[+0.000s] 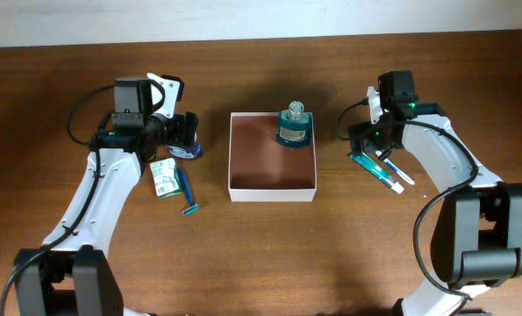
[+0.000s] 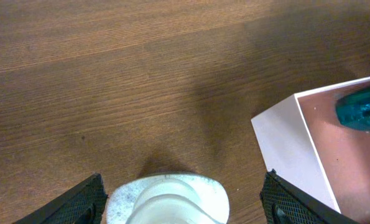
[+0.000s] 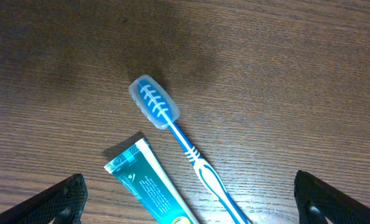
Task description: Pack container
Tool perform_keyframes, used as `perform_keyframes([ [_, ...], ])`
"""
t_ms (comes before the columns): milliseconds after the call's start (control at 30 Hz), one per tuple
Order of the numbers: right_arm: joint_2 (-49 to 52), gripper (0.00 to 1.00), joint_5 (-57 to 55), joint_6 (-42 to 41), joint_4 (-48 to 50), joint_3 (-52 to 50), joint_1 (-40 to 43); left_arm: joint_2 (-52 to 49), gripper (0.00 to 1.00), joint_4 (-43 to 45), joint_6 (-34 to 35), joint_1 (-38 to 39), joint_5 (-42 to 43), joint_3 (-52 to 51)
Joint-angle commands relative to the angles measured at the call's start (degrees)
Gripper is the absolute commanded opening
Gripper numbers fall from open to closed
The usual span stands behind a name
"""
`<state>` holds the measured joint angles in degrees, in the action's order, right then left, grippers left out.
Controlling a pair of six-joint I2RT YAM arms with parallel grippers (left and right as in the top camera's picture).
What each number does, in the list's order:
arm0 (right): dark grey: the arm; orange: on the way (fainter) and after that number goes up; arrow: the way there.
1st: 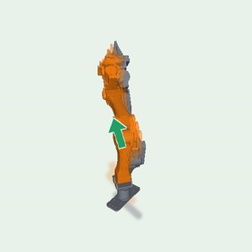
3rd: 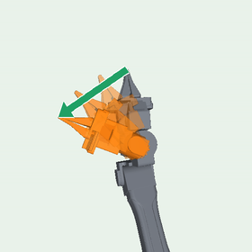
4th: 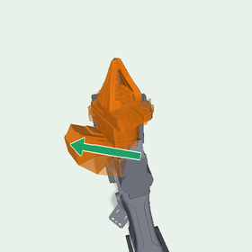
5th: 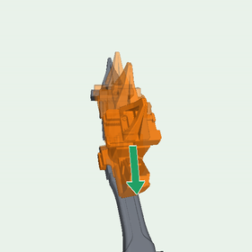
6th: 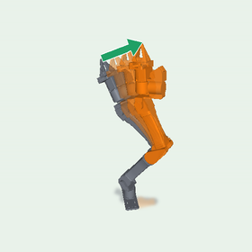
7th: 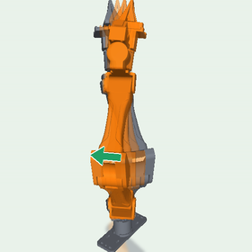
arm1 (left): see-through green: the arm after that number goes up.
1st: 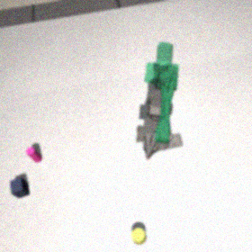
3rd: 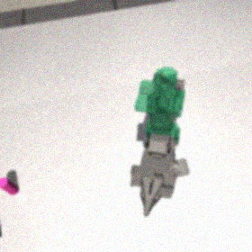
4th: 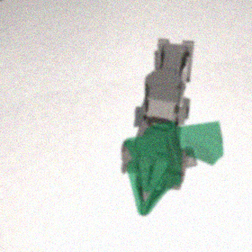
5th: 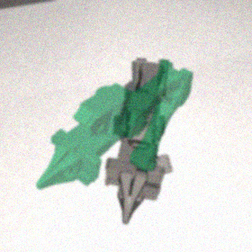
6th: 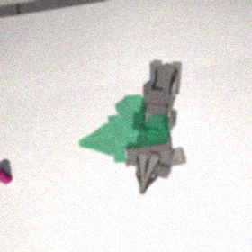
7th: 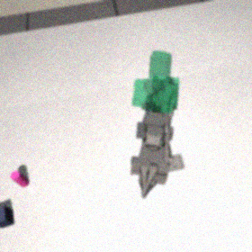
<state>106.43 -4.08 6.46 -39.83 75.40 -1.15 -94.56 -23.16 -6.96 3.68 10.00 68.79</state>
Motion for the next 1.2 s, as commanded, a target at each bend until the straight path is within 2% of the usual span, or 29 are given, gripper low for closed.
perform_keyframes([
  [0,-0.94,0.99,-0.5,0.17,0.02,-0.31,0.15,-0.48,0.81,0.22,0.94,-0.15,-0.44,1.22],
  [167,-0.94,0.99,-0.5,0.17,0.02,-0.31,0.15,1.2,0.82,-0.02,0.94,-1.51,-0.42,1.22],
  [300,-0.94,0.99,-0.5,0.17,0.02,-0.31,0.15,3.19,0.87,-1.25,0.9,-2.56,-0.17,1.22],
  [367,-0.94,0.99,-0.5,0.17,0.0,-0.31,0.15,3.43,0.98,-1.75,0.85,-2.64,-0.17,1.22],
  [400,-0.94,0.99,-0.5,0.17,0.02,-0.31,0.15,3.41,0.99,-1.75,0.26,-2.62,0.09,1.2],
  [500,-0.94,0.99,-0.5,0.17,0.0,-0.31,0.15,3.41,0.99,-1.53,-1.75,-2.62,3.21,1.2],
  [800,-0.94,0.99,-0.5,0.17,0.02,-0.31,0.15,3.41,1.0,-0.81,-1.92,-3.02,8.37,0.13],
  [967,-0.94,0.99,-0.5,0.17,0.02,-0.31,0.15,3.43,1.0,4.55,-1.4,-4.17,13.11,-3.43],
  [1167,-0.94,0.99,-0.5,0.17,0.02,-0.31,0.15,3.87,1.0,13.7,0.28,-4.72,13.16,-10.8],
])
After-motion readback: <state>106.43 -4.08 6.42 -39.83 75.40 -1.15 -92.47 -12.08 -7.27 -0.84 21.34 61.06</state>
